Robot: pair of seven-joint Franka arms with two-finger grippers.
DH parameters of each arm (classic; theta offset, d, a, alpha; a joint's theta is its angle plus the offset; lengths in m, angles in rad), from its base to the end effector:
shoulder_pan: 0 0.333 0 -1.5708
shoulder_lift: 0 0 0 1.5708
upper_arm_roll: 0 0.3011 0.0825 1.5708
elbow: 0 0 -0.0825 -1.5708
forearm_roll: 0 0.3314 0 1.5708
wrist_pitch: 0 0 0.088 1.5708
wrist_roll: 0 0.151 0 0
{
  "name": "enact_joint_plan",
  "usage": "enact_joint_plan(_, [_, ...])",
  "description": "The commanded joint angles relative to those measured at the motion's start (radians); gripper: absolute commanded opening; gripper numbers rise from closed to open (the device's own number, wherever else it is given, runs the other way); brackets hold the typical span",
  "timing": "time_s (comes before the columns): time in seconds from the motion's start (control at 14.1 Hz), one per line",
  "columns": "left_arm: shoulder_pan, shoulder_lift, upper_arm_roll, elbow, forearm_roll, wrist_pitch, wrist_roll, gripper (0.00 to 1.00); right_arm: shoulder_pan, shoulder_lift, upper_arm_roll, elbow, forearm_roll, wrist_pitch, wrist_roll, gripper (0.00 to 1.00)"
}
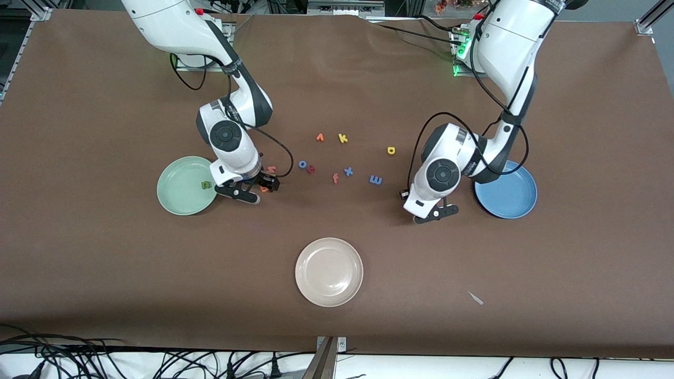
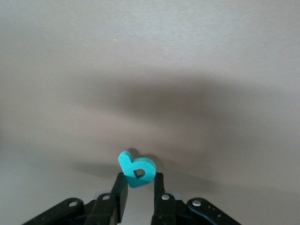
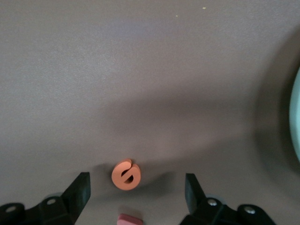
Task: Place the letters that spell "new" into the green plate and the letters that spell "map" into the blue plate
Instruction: 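Place the teal b on the blue plate with the left gripper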
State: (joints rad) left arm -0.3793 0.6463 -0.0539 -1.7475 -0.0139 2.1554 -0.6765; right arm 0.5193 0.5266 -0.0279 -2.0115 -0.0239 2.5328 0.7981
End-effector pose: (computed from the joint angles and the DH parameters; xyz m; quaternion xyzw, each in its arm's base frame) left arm 0.5292 -0.2448 0.1698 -0.9844 -0.1284 0.1123 0.0437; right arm 0.4991 0.2667 0.1745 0.9899 -0.1412 0.0062 0.0126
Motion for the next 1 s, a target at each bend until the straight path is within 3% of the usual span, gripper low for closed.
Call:
enact_joint_plan(0.0, [0.063, -0.052, -0.007, -0.001, 0.026, -0.090, 0.122, 0.12, 0.011, 0.003, -0.003, 0.014, 0.009, 0.000, 0.015, 0.88])
enact_joint_plan(0.14, [0.111, -0.083, -0.007, -0.009, 0.026, -0.135, 0.233, 0.12, 0.018, 0.013, -0.003, 0.014, 0.009, 0.012, 0.015, 0.86])
enact_joint_plan(0.57, [0.233, -0.192, -0.007, -0.128, 0.031, -0.144, 0.474, 0.12, 0.022, 0.021, -0.004, 0.007, 0.009, 0.018, 0.013, 0.59])
enact_joint_plan(0.92, [0.287, -0.261, -0.007, -0.234, 0.143, -0.112, 0.540, 0.12, 0.022, 0.030, -0.004, -0.003, 0.009, 0.046, 0.012, 0.57])
